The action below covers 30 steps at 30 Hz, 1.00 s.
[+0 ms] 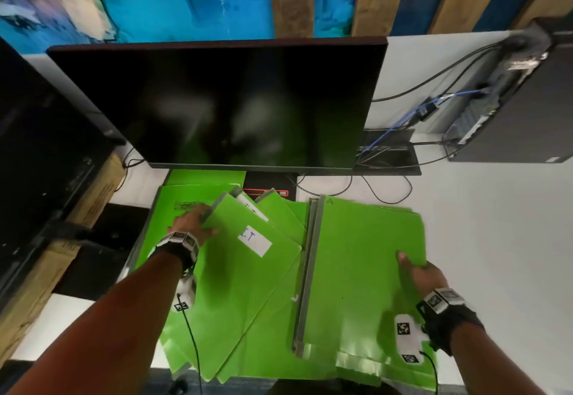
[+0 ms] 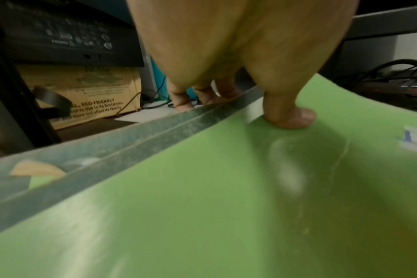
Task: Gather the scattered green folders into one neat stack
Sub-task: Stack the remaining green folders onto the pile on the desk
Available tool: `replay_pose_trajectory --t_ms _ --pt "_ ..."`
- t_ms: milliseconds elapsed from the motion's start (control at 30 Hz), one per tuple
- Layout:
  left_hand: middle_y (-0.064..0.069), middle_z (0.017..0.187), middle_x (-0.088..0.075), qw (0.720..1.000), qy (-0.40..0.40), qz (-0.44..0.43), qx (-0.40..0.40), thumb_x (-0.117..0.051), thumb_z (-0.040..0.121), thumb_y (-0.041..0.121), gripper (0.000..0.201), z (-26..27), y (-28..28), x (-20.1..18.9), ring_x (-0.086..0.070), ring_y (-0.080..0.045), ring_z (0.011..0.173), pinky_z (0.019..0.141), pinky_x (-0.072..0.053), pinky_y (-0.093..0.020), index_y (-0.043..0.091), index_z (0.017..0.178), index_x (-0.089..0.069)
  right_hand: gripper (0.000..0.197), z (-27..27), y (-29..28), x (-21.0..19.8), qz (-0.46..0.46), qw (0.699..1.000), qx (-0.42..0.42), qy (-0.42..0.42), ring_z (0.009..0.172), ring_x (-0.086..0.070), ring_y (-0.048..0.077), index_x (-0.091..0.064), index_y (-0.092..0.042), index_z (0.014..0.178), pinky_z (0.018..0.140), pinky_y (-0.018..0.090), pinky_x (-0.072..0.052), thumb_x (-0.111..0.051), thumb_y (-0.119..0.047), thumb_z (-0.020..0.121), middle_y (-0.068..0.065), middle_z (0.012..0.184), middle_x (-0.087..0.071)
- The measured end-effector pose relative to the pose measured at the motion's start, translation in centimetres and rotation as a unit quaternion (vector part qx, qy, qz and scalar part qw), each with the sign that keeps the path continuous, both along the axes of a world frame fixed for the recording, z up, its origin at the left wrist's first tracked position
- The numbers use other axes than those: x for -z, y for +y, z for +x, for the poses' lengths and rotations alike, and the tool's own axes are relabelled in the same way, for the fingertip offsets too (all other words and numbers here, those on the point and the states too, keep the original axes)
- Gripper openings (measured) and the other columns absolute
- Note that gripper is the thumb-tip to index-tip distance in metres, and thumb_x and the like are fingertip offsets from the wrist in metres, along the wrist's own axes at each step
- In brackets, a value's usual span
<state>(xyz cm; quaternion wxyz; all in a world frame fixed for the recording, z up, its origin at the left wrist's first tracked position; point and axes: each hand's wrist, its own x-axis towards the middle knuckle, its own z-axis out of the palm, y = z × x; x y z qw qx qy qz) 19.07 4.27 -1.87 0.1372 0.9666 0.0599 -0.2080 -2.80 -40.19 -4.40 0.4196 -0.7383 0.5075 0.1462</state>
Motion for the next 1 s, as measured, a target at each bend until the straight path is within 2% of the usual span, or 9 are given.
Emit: replay_pose_trajectory --t_ms 100,200,333,400,467,600,733,900,1000 --pt "-0.018 0.121 -0.062 0.999 -0.019 -0.043 -0.005 -0.081 0.073 0.025 0.069 0.0 0.4 -0.5 -0.062 -0.038 0.103 0.082 -0.053 -0.044 0.027 0.13 -0.042 0.064 0.0 -0.1 0.0 -0.002 1.0 -0.009 0.005 0.093 -0.065 0.036 -0.067 -0.008 0.11 0.086 0.045 -0.053 -0.056 -0.063 0.08 0.02 0.109 -0.068" --pt "-0.025 0.132 -0.054 0.992 -0.009 -0.122 -0.038 -0.081 0.075 0.016 0.082 0.1 1.5 -1.8 -0.055 -0.042 0.116 0.095 -0.047 -0.048 0.018 0.14 -0.031 0.063 -0.1 -0.2 0.1 -0.003 1.0 -0.017 0.001 0.093 -0.064 0.036 -0.066 -0.006 0.112 0.087 0.043 -0.052 -0.056 -0.061 0.082 0.022 0.111 -0.067" --pt "-0.016 0.126 -0.061 0.986 0.005 -0.166 -0.011 -0.077 0.079 0.031 0.06 -0.1 4.3 -4.6 -0.057 -0.033 0.117 0.099 -0.045 -0.04 0.009 0.131 -0.054 0.062 -0.2 -0.5 0.3 0.007 1.0 -0.026 -0.004 0.087 -0.059 0.032 -0.064 -0.004 0.115 0.087 0.04 -0.05 -0.057 -0.057 0.084 0.025 0.114 -0.065" --pt "-0.012 0.114 -0.069 0.962 -0.015 -0.271 -0.018 -0.078 0.075 0.035 0.047 -0.5 5.5 -6.7 -0.067 -0.029 0.103 0.091 -0.053 -0.045 0.016 0.115 -0.063 0.064 -0.2 -0.6 0.4 0.007 1.0 -0.028 -0.004 0.092 -0.061 0.035 -0.064 -0.003 0.116 0.089 0.042 -0.049 -0.057 -0.057 0.084 0.026 0.114 -0.064" --pt "-0.015 0.109 -0.071 0.931 -0.035 -0.362 -0.02 -0.075 0.08 0.019 0.027 -0.9 5.5 -9.4 -0.073 -0.015 0.083 0.072 -0.059 -0.033 0.019 0.104 -0.064 0.066 -0.3 -0.7 0.4 0.008 1.0 -0.027 -0.004 0.096 -0.062 0.037 -0.063 -0.002 0.116 0.089 0.042 -0.049 -0.058 -0.059 0.082 0.026 0.115 -0.064" --pt "-0.004 0.098 -0.076 0.876 -0.067 -0.478 -0.008 -0.084 0.064 0.037 0.043 -1.6 2.6 -14.3 -0.073 -0.015 0.08 0.066 -0.059 -0.029 0.025 0.103 -0.07 0.07 -0.2 -0.9 0.7 0.015 0.999 -0.031 -0.004 0.101 -0.061 0.039 -0.062 0.0 0.118 0.091 0.042 -0.048 -0.057 -0.06 0.082 0.027 0.118 -0.062" --pt "0.009 0.088 -0.076 0.858 -0.07 -0.509 -0.006 -0.063 0.086 0.003 0.025 -2.6 -3.5 -14.3 -0.071 -0.007 0.078 0.071 -0.057 -0.027 0.019 0.105 -0.066 0.07 -0.3 -1.1 0.8 0.024 0.999 -0.037 -0.008 0.097 -0.062 0.037 -0.063 -0.001 0.117 0.09 0.042 -0.049 -0.057 -0.061 0.081 0.026 0.116 -0.063" --pt "0.001 0.095 -0.076 0.887 -0.064 -0.457 -0.018 -0.078 0.076 0.031 0.025 -3.6 -9.0 -11.3 -0.071 -0.022 0.092 0.088 -0.056 -0.046 0.021 0.097 -0.071 0.066 -0.3 -1.2 0.5 0.022 0.998 -0.052 -0.009 0.1 -0.063 0.037 -0.064 -0.001 0.116 0.087 0.039 -0.049 -0.055 -0.058 0.085 0.026 0.116 -0.064" --pt "0.009 0.088 -0.076 0.88 -0.032 -0.473 0.001 -0.073 0.08 0.004 0.025 -3.9 -10.6 -11.4 -0.072 -0.009 0.084 0.078 -0.056 -0.031 0.021 0.096 -0.068 0.063 -0.4 -1.4 0.2 0.031 0.997 -0.066 -0.005 0.102 -0.062 0.037 -0.063 -0.002 0.119 0.087 0.038 -0.049 -0.054 -0.055 0.087 0.026 0.118 -0.063"
